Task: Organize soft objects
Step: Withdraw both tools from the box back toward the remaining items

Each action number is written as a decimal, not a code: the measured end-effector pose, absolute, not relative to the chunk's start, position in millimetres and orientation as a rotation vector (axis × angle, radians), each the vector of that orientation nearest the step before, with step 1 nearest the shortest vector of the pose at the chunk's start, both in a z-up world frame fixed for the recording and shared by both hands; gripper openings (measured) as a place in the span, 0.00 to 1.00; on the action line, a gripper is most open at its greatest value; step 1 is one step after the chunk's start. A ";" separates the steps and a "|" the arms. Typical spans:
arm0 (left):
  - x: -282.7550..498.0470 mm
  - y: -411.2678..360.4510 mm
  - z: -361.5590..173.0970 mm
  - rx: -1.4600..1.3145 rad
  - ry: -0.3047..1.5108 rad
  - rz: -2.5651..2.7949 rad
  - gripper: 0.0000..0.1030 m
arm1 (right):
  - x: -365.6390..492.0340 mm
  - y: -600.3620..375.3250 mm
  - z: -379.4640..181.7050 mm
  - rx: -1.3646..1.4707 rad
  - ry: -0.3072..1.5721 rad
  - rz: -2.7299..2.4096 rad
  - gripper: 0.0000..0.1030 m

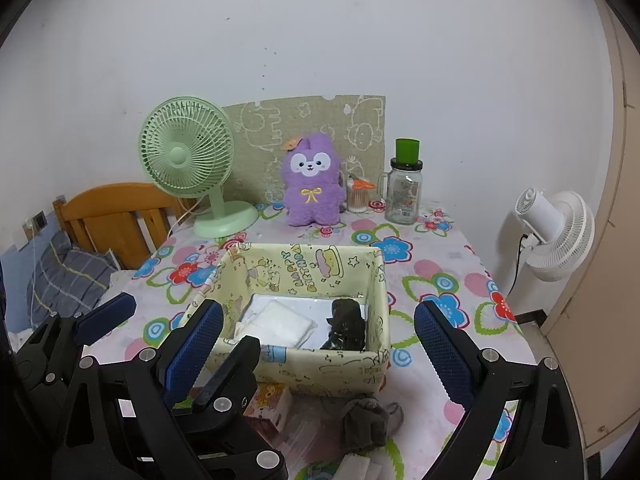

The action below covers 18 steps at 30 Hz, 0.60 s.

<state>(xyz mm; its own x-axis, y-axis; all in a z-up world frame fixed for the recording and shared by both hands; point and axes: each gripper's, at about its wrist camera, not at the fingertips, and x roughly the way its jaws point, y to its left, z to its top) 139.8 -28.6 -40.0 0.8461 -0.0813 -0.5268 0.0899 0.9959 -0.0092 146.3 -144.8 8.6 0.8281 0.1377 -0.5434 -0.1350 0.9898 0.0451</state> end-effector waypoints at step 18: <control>115.0 -31.3 -47.9 0.012 0.573 -0.116 1.00 | 121.8 -145.4 -2.3 0.006 0.590 0.166 0.95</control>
